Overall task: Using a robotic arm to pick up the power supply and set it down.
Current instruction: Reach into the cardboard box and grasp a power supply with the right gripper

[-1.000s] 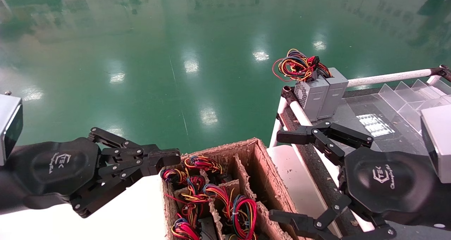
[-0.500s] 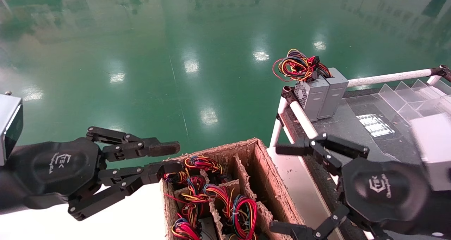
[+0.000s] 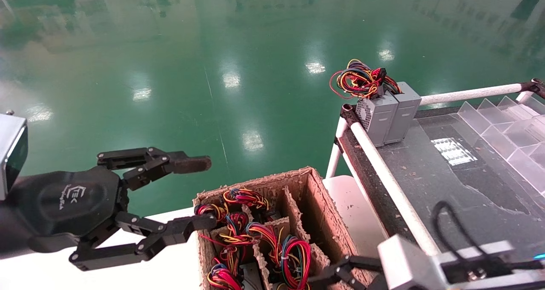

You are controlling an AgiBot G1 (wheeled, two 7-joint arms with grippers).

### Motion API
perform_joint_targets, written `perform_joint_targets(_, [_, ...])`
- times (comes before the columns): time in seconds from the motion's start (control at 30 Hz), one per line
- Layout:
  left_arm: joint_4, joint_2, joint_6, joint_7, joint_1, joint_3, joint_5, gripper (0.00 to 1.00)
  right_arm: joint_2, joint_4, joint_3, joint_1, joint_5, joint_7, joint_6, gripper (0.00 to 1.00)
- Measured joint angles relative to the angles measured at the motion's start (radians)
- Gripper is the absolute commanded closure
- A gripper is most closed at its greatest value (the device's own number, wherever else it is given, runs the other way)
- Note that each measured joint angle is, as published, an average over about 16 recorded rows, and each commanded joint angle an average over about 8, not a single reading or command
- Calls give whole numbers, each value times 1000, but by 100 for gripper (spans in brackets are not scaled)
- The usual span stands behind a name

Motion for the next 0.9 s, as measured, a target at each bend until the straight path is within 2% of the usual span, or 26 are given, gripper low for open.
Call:
perform_joint_targets(0.07, [0,0,0,0,0,0,0,0,-9,1,-30,8,-10,-7,0,99])
perform_joint_targets(0.47, [0,0,0,0,0,0,0,0,-39,4,-138,27,-29,-57,16,100])
perform_joint_targets(0.9, [0,0,0,0,0,0,0,0,-56,35,-172,20,-63,-77,74,100])
